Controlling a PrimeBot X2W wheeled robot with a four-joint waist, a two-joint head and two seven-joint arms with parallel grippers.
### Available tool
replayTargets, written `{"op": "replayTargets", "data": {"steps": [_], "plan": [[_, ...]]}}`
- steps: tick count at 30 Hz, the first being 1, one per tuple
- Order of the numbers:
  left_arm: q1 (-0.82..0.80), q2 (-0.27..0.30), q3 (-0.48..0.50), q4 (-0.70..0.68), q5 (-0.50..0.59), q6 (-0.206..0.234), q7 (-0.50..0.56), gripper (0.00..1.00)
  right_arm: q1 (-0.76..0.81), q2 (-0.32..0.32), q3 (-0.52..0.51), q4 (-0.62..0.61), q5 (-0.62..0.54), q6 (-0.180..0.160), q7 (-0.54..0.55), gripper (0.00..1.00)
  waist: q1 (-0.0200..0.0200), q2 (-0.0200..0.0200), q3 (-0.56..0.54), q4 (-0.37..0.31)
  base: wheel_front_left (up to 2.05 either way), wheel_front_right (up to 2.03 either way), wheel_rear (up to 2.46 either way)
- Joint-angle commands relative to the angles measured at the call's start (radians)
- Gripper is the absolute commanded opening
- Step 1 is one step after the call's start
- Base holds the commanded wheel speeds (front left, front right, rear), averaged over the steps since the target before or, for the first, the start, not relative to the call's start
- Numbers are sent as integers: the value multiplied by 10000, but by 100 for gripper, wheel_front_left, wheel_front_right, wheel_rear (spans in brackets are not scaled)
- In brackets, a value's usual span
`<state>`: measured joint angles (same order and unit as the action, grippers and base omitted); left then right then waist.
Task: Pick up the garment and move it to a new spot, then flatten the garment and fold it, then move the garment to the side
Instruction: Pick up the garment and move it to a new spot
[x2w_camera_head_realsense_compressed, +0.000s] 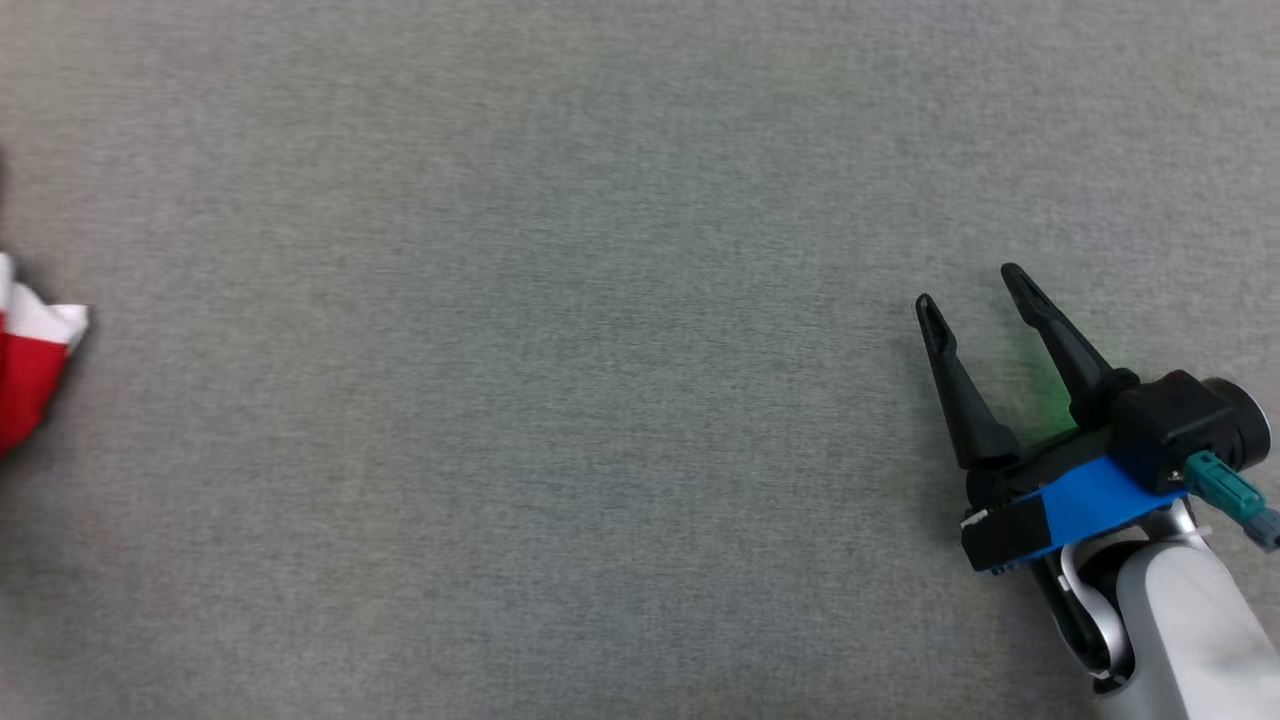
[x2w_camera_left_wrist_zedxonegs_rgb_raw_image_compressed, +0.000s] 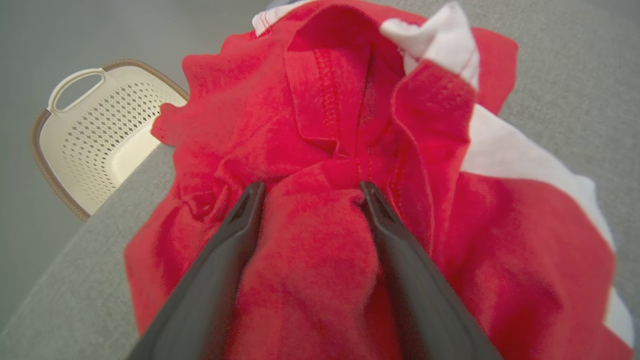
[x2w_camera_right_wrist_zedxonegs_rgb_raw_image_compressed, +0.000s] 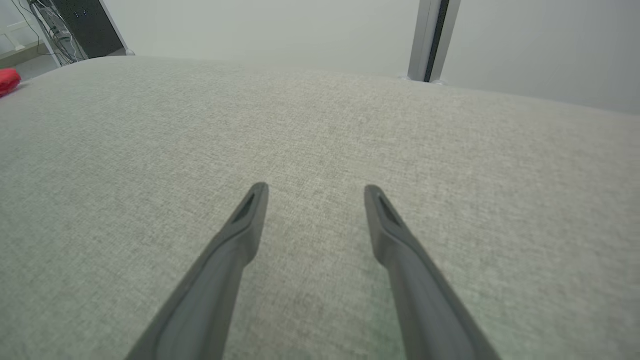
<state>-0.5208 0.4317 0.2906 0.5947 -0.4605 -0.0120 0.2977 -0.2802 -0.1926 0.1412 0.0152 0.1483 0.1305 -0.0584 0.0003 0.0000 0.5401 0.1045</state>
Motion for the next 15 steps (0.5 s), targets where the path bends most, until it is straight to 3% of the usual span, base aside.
{"op": "replayTargets", "data": {"steps": [1, 5, 7, 8, 15], "plan": [[-128, 25, 118, 263, -119, 252, 504, 100, -169, -12, 44, -92, -74, 5, -69, 100, -3, 0, 78, -193, 0, 0, 0], [68, -582, 114, 597, -639, 554, 2017, 100, -171, -26, -37, -51, -19, 5, -163, 100, -3, 0, 39, -444, 0, 0, 0], [178, -679, 57, 480, -823, 463, 2472, 19, -57, -2, -127, 23, 19, 4, -214, 100, -3, 0, -89, -484, 0, 0, 0], [224, -662, 40, 377, -877, 390, 2564, 0, 3, 31, -149, 75, 33, 4, -248, 100, -3, 0, -198, -494, 0, 0, 0], [194, 131, 61, -1036, -724, -5, 2150, 0, 332, 287, -211, 551, 207, 4, -571, 100, -3, 0, -1546, -408, 0, 0, 0]]}}
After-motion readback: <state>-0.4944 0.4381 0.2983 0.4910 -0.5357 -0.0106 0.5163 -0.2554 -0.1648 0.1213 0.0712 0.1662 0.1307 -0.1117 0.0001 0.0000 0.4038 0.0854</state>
